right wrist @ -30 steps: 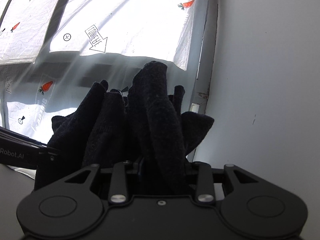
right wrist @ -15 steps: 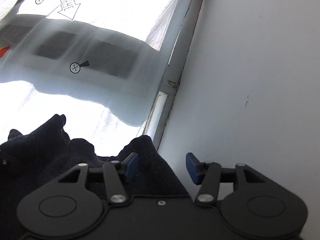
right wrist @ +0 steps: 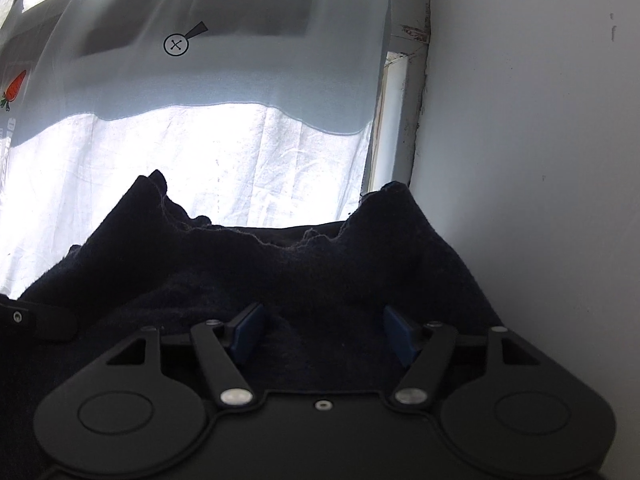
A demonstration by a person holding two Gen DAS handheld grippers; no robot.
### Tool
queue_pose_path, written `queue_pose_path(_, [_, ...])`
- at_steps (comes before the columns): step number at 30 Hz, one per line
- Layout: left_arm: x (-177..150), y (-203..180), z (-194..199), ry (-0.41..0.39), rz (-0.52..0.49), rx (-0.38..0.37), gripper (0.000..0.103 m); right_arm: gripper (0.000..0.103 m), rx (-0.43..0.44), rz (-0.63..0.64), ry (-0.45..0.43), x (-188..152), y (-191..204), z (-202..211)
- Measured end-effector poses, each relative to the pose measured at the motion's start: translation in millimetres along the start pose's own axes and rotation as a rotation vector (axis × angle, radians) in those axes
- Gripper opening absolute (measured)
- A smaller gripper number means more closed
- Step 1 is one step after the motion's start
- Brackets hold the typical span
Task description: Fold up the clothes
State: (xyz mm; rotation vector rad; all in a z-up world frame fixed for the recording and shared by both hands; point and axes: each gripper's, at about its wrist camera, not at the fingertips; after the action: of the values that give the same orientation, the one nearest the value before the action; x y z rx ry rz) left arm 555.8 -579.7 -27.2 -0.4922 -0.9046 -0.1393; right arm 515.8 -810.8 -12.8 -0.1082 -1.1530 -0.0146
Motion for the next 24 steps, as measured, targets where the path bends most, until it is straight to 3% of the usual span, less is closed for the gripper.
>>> queue_pose_path(4, [1.6, -0.4, 57.0, -0.133, -0.107, 0.057, 0.085, 0.096, -0.083, 0.027, -0.027, 5.8, 10.5, 30.5])
queue_pose_path(5, [1.0, 3.0, 74.5, -0.174, -0.122, 0.058, 0.092, 0.099, -0.094, 0.023, -0.04, 7.5, 13.7, 45.0])
queue_pose_path(7, [-2.9, 11.2, 114.7, -0.266, -0.142, 0.062, 0.102, 0.1, -0.085, -0.002, -0.083, 10.5, 25.2, 77.0])
queue_pose_path(13, [-29.6, 31.3, 236.0, -0.505, -0.135, 0.12, 0.103, 0.103, -0.033, -0.066, -0.18, 1.5, 84.7, 171.3])
queue_pose_path(16, [-46.9, 34.2, 285.6, -0.545, -0.138, 0.206, 0.103, 0.103, -0.049, -0.153, -0.205, -12.1, 115.0, 211.3])
queue_pose_path(19, [-69.3, 38.6, 327.9, -0.585, -0.151, 0.278, 0.103, 0.103, 0.026, -0.184, -0.192, -25.2, 141.5, 242.7])
queue_pose_path(22, [-93.0, 46.7, 363.9, -0.567, -0.139, 0.377, 0.103, 0.103, 0.074, -0.132, -0.175, -36.1, 174.6, 268.5])
queue_pose_path(24, [-106.7, 56.5, 387.1, -0.533, -0.124, 0.395, 0.103, 0.103, 0.109, -0.1, -0.174, -43.4, 198.6, 288.9])
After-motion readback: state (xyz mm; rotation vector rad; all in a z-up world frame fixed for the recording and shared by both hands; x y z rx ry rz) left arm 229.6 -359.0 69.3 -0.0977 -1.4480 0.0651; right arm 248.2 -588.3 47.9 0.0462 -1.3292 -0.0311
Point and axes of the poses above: each gripper's, at about its wrist camera, not at the fingertips, and z roughly against the way its jaws point, y to its left, x to its top, and after that the axes turned 6 degrees about x, right-handed
